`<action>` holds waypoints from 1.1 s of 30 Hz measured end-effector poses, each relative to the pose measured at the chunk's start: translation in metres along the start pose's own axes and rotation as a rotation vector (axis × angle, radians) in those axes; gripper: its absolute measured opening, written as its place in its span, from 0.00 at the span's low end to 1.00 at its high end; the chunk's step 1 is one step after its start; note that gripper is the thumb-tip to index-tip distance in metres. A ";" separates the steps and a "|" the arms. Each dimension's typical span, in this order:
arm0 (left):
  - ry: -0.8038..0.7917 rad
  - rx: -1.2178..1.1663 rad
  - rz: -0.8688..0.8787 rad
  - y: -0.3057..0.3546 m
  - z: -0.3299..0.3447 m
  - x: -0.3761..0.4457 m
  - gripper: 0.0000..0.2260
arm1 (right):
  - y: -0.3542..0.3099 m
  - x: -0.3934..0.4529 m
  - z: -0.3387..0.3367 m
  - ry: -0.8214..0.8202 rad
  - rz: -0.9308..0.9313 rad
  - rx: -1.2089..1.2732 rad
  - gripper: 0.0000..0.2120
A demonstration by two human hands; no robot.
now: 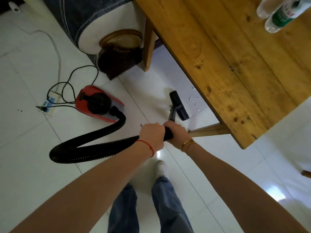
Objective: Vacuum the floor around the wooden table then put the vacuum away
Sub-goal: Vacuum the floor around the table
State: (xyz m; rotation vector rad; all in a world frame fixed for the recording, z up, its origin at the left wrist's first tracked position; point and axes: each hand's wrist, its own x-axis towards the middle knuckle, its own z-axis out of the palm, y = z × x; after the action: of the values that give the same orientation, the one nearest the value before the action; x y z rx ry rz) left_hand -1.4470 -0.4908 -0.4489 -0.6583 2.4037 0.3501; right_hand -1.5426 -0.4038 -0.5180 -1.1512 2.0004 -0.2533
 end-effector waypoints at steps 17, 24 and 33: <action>-0.004 -0.069 -0.151 -0.010 0.022 -0.057 0.07 | -0.029 -0.025 0.034 -0.043 -0.148 0.030 0.11; -0.054 -0.047 -0.208 -0.051 0.050 -0.118 0.06 | -0.084 -0.045 0.088 -0.062 -0.204 0.045 0.11; -0.067 -0.025 -0.193 -0.065 0.084 -0.170 0.06 | -0.112 -0.079 0.137 -0.048 -0.222 0.076 0.11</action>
State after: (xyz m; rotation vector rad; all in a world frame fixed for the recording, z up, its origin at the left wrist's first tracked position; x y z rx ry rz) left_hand -1.2535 -0.4492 -0.4137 -0.8688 2.2531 0.3163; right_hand -1.3512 -0.3762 -0.5080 -1.3191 1.8057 -0.4073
